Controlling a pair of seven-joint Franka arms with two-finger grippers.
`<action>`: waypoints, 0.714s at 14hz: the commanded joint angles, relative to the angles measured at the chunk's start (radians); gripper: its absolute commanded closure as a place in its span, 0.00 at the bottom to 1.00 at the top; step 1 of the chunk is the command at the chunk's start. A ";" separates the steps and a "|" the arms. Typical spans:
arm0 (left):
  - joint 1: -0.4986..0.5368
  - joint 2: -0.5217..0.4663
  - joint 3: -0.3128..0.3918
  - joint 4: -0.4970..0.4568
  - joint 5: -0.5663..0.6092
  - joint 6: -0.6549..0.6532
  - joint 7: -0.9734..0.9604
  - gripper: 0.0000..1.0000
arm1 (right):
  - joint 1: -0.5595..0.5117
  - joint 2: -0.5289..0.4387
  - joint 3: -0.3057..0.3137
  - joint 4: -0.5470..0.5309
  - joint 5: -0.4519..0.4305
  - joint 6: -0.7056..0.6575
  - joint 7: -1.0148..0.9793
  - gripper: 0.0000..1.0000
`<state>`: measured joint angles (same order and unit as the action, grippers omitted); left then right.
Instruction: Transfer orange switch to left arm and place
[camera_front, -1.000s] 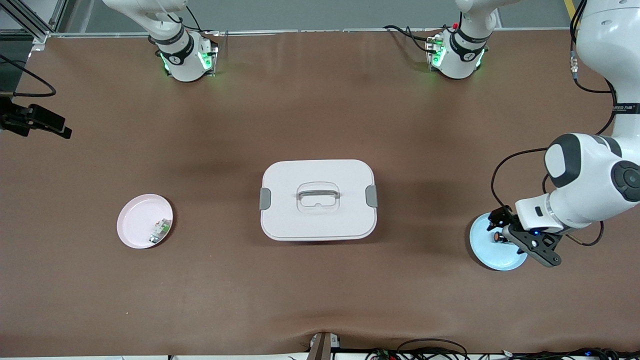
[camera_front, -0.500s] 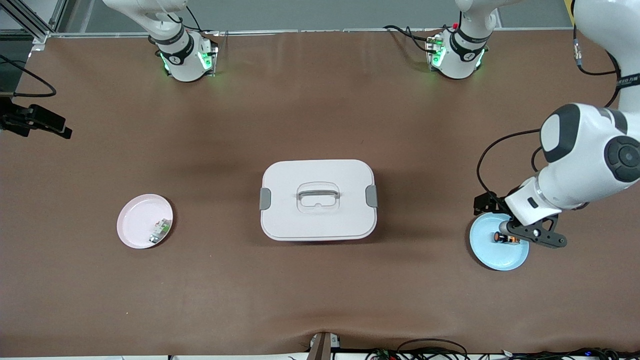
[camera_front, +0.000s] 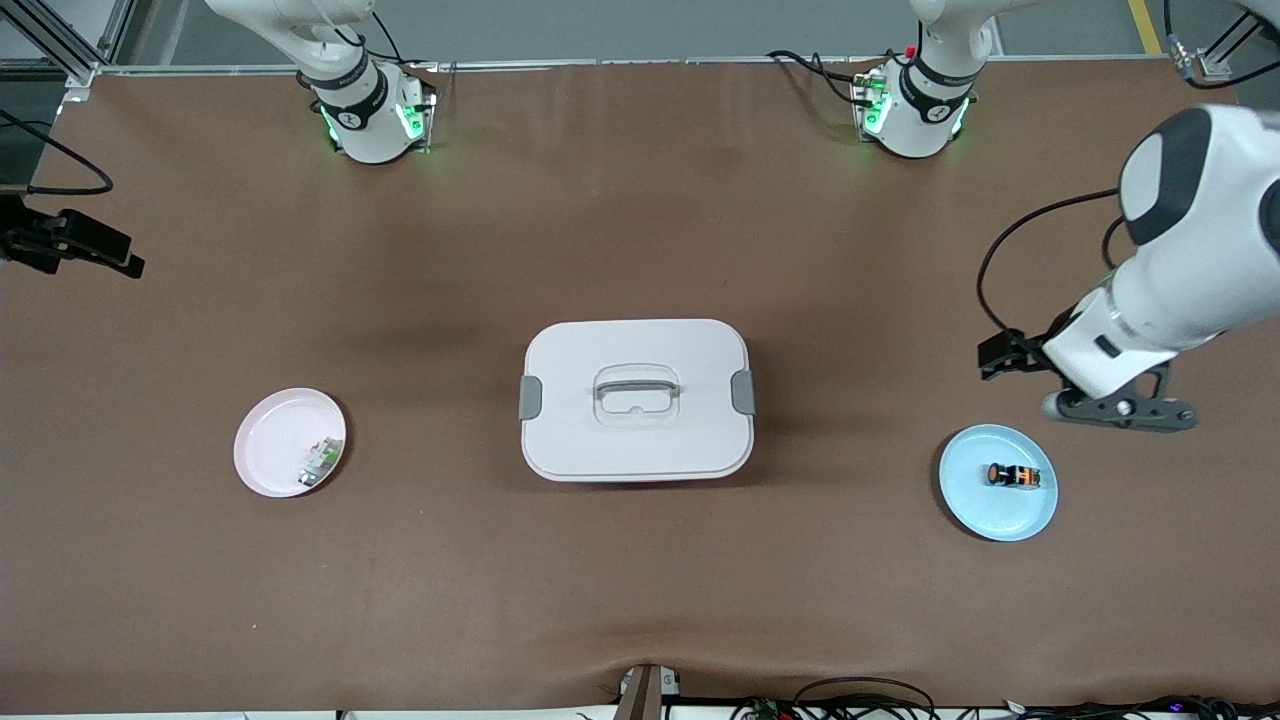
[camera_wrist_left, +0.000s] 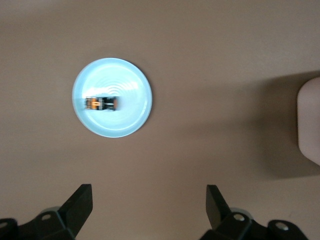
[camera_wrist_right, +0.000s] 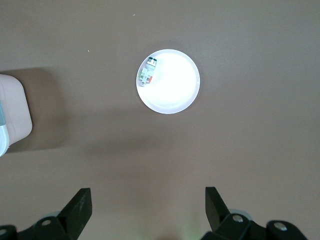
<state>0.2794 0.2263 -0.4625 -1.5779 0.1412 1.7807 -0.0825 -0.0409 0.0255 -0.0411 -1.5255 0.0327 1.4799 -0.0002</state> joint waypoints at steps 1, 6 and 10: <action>0.052 -0.024 -0.001 0.050 0.069 -0.057 -0.006 0.00 | -0.017 0.016 0.015 0.028 -0.014 -0.012 -0.012 0.00; 0.058 -0.056 -0.004 0.095 0.095 -0.115 0.003 0.00 | -0.019 0.014 0.015 0.028 -0.016 -0.012 -0.012 0.00; 0.058 -0.110 -0.002 0.096 0.040 -0.150 0.001 0.00 | -0.019 0.014 0.015 0.030 -0.016 -0.012 -0.011 0.00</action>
<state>0.3364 0.1575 -0.4653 -1.4819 0.2088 1.6637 -0.0797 -0.0410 0.0264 -0.0411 -1.5248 0.0320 1.4799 -0.0006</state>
